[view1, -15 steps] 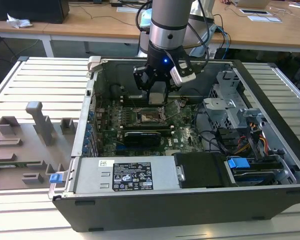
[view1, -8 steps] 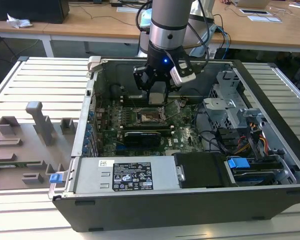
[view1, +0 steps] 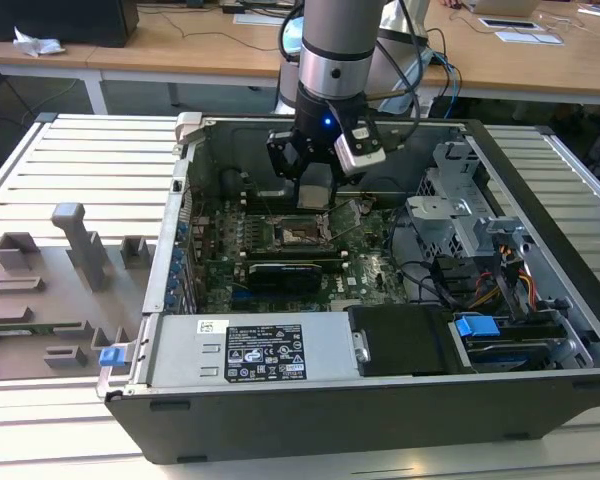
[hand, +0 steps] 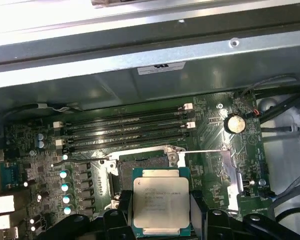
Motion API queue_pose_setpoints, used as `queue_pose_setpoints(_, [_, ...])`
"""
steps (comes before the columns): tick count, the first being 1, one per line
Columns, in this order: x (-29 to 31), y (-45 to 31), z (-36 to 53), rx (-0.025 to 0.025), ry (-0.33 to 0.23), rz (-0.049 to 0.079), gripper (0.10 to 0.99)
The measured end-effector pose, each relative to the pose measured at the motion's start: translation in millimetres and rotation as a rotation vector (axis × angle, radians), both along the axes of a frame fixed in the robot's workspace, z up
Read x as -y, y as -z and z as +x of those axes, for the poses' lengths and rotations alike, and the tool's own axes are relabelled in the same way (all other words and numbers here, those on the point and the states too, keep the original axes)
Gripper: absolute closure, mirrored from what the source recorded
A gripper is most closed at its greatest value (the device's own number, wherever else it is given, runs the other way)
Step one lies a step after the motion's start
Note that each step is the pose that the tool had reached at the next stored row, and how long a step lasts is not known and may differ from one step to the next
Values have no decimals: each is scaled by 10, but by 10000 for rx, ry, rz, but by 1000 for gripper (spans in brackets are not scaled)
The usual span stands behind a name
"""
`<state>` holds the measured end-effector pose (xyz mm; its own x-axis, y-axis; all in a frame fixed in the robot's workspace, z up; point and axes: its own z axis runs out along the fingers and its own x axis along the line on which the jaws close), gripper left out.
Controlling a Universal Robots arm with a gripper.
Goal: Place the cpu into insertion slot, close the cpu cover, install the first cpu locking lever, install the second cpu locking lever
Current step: 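Place the cpu into insertion slot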
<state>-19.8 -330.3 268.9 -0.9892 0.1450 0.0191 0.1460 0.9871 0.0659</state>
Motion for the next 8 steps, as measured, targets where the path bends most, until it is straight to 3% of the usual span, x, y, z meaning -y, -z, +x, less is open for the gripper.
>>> queue_pose_setpoints(8, [0, 4, 2, -1, 974, -18, 545])
